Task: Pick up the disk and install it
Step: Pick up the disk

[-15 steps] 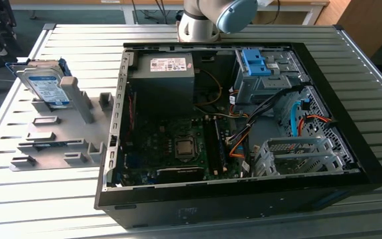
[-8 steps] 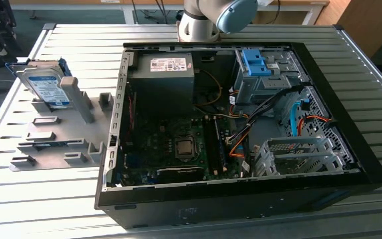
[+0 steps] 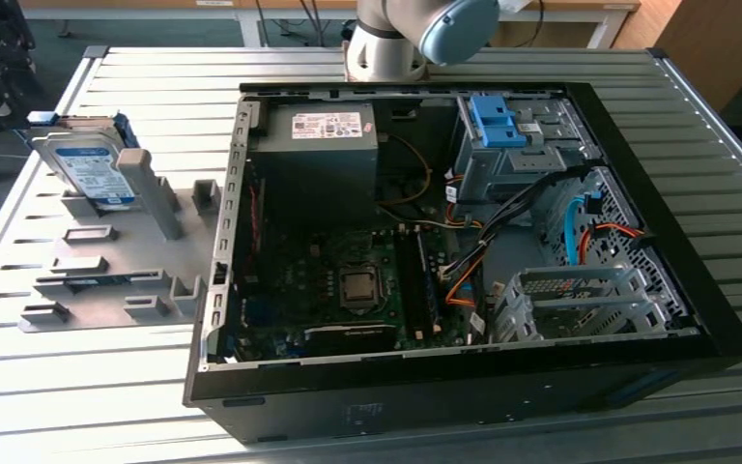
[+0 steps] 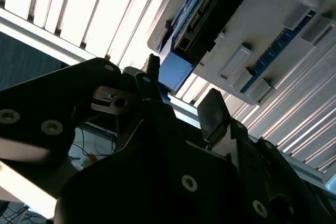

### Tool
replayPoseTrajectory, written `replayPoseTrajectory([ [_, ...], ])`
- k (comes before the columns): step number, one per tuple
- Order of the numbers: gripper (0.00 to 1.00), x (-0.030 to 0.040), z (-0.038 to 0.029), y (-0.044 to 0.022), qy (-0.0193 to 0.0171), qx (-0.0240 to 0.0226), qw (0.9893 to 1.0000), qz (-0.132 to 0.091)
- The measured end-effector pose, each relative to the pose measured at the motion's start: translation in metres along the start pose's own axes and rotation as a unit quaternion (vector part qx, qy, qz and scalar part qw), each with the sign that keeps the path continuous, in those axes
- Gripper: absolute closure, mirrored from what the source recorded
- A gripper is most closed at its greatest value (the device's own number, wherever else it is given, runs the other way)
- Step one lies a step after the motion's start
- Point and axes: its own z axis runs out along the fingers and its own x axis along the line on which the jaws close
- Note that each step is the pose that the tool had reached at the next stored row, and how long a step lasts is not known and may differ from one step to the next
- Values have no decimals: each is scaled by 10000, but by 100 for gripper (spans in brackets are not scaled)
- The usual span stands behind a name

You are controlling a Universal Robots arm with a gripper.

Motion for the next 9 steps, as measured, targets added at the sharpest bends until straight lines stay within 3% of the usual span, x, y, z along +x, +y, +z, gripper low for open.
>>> replayPoseTrajectory([
  [1, 44, -6, 18, 0, 0, 1, 10000, 0],
  [9, 44, -1, 180, -5, 0, 1, 10000, -4],
])
